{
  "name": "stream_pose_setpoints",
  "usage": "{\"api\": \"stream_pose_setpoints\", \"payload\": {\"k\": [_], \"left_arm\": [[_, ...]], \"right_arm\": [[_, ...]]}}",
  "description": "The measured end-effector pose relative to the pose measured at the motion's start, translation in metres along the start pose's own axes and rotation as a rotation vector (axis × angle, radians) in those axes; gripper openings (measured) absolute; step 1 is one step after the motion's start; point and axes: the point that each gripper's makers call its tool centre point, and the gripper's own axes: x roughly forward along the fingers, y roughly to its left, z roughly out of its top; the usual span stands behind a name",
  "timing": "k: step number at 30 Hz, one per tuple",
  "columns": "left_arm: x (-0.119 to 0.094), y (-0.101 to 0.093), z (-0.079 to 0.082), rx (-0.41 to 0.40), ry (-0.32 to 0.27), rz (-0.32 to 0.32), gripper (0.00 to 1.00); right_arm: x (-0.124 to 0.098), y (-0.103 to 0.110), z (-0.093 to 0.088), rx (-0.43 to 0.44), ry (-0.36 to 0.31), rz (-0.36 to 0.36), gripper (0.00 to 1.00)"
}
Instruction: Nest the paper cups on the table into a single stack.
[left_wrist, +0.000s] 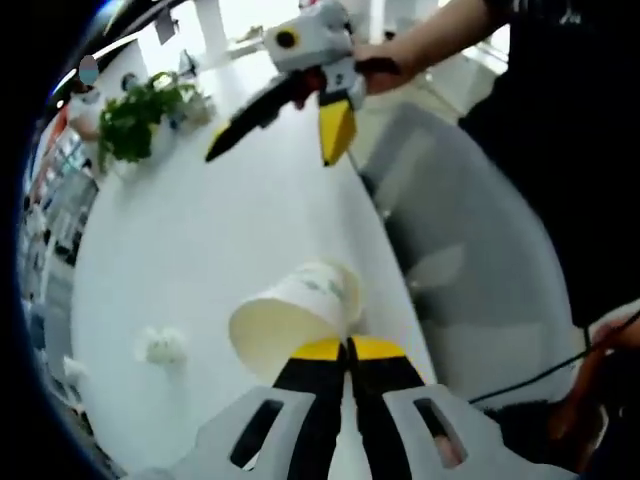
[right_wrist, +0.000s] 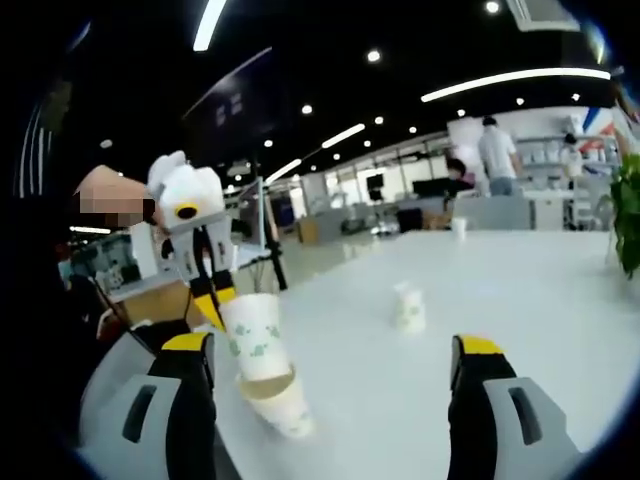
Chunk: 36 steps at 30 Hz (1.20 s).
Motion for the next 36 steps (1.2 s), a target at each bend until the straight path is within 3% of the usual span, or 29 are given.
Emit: {"api": "stream_pose_setpoints", "payload": {"k": [10, 15, 26, 36], "left_arm": [[0.014, -0.007, -0.006, 0.056, 0.128, -0.049, 0.0], [0.02, -0.01, -0.004, 0.02, 0.147, -0.061, 0.0], [0.024, -0.012, -0.006, 0.032, 0.186, -0.084, 0.01], [0.023, -0.012, -0.007, 0.051, 0.169, -0.1, 0.02]], "right_arm": [[-0.004, 0.002, -0.005, 0.026, -0.001, -0.004, 0.95], [-0.007, 0.003, -0.01, 0.033, 0.004, -0.005, 0.95], [-0.01, 0.006, -0.017, 0.054, 0.004, -0.006, 0.93], [-0.011, 0.005, -0.019, 0.067, 0.004, -0.004, 0.92]]}}
